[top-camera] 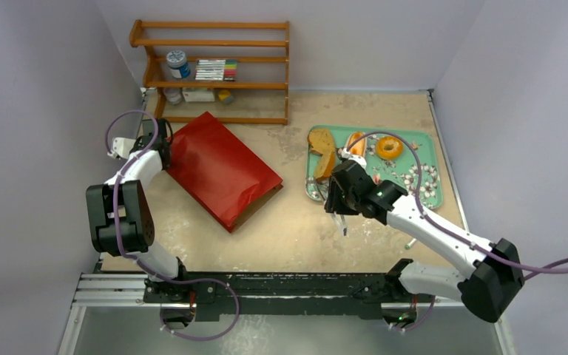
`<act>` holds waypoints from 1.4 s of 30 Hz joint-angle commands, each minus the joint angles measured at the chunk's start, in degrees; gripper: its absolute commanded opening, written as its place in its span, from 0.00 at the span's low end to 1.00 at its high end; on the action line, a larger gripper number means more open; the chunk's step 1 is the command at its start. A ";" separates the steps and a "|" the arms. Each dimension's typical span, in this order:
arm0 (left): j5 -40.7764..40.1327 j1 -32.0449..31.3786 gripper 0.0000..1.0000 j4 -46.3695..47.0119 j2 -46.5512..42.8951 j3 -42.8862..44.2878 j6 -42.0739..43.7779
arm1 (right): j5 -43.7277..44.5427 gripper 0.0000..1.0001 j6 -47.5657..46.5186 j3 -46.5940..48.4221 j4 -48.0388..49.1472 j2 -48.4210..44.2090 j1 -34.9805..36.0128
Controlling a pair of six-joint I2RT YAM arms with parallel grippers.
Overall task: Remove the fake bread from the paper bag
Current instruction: Place the fake bread in the container, then take out the fake bread from the paper bag.
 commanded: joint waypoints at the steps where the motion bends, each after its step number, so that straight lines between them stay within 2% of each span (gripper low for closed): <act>1: 0.05 0.36 0.00 2.01 0.24 1.49 -0.32 | -0.29 0.45 1.24 -1.34 -0.87 -4.44 -0.15; 9: 0.06 0.33 0.00 2.14 0.52 1.64 -0.50 | -1.43 0.44 2.17 -3.34 -2.25 -7.54 -0.19; 32: -0.64 0.28 0.00 0.91 1.86 3.67 0.55 | -4.93 0.40 0.54 1.80 -6.89 -13.41 1.62; 37: -0.56 0.30 0.00 0.22 2.21 4.76 0.96 | -4.97 0.39 1.40 3.36 -4.14 -11.97 8.62; 42: -0.32 0.36 0.00 -0.49 2.19 5.44 1.65 | -4.70 0.39 2.07 5.18 0.42 -6.10 16.30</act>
